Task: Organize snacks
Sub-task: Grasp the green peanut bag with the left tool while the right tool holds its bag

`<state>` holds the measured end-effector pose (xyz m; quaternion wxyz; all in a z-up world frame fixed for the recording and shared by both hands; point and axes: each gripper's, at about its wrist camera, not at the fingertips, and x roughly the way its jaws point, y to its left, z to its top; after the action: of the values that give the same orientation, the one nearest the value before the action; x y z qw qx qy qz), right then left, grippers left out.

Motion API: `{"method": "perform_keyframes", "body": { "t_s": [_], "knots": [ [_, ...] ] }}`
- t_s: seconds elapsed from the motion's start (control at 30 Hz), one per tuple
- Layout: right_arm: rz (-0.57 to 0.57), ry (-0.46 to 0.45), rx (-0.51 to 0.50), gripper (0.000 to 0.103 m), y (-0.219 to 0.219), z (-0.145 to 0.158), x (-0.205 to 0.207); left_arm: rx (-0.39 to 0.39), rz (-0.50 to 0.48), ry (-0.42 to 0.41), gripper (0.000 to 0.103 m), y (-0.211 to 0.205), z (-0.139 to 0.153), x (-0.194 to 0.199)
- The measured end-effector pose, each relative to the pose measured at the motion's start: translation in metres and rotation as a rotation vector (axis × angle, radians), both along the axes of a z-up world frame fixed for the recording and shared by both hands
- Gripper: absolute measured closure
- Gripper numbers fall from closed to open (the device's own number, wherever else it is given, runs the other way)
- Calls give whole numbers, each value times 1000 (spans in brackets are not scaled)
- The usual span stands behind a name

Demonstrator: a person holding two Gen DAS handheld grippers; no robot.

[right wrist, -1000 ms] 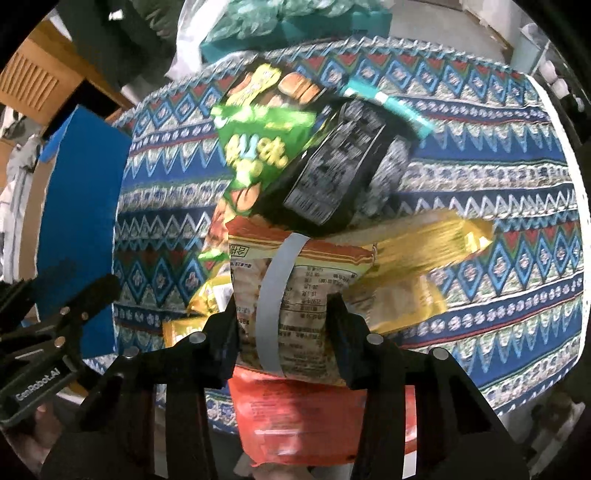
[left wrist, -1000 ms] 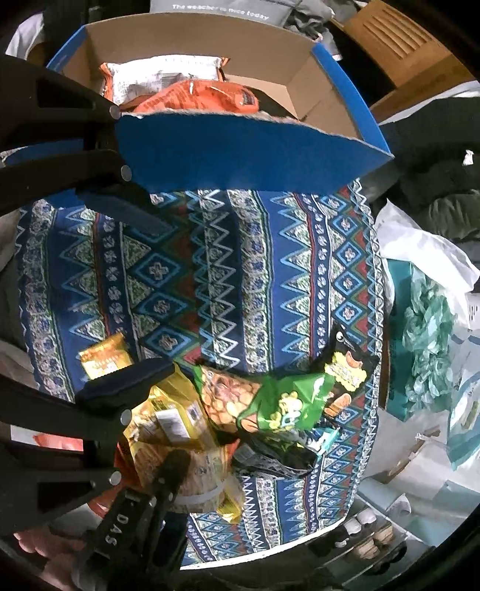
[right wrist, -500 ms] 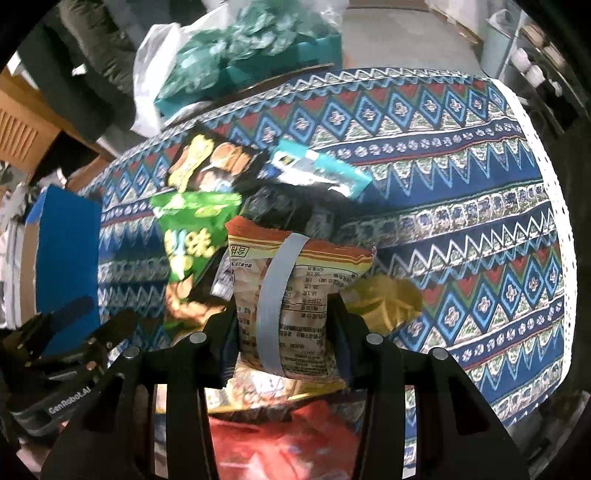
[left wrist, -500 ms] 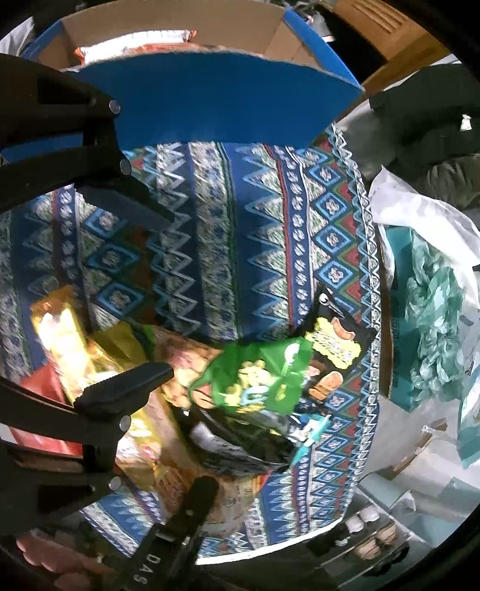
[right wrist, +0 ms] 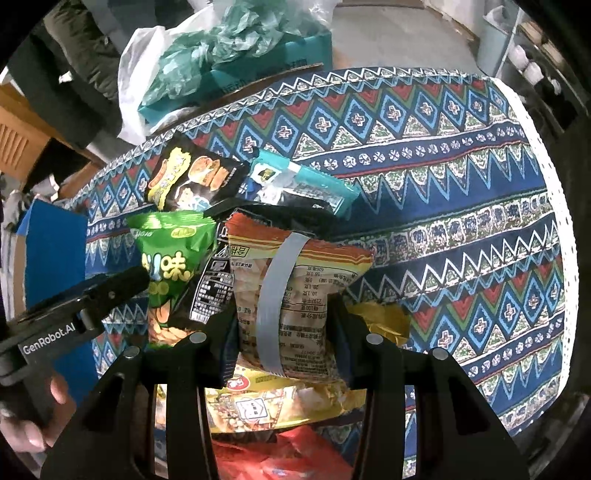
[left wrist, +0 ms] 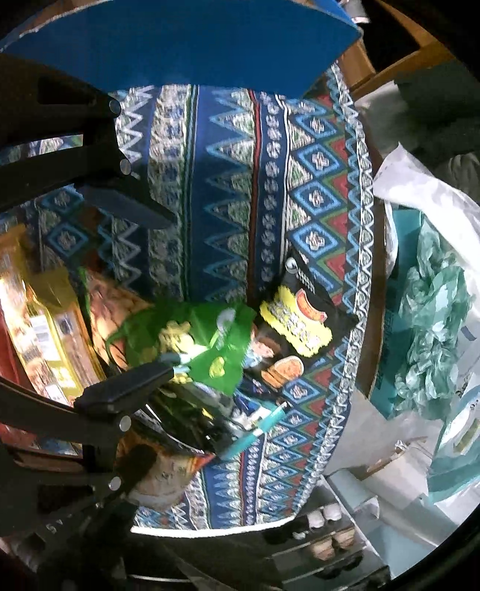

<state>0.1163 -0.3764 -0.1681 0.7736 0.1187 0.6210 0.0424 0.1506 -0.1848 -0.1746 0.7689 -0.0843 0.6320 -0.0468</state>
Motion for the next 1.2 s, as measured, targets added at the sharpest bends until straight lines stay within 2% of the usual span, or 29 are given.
{"method": "perform_keyframes", "body": {
  "t_s": [0.3,0.4,0.7,0.77,0.8,0.9,1.2],
  "knots": [
    [-3,3,14,61,-2,-3,2,6,-31,20,26,-20,-15,10],
    [-6,5,20,61,-3,-3,2,16,-45,33,22,-25,-23,12],
    [-12,14,13,61,-4,-3,1,27,-59,58,22,-31,-44,10],
    [-17,17,14,61,-6,-2,0,34,-61,72,30,-30,-49,8],
    [-19,17,15,61,-6,-2,-1,41,-73,68,31,-31,-51,6],
    [-26,16,19,61,-9,-2,-3,63,-128,40,51,-34,-48,2],
    [-6,-13,3,62,-3,8,-4,74,-120,0,60,-22,-34,-5]
  ]
}}
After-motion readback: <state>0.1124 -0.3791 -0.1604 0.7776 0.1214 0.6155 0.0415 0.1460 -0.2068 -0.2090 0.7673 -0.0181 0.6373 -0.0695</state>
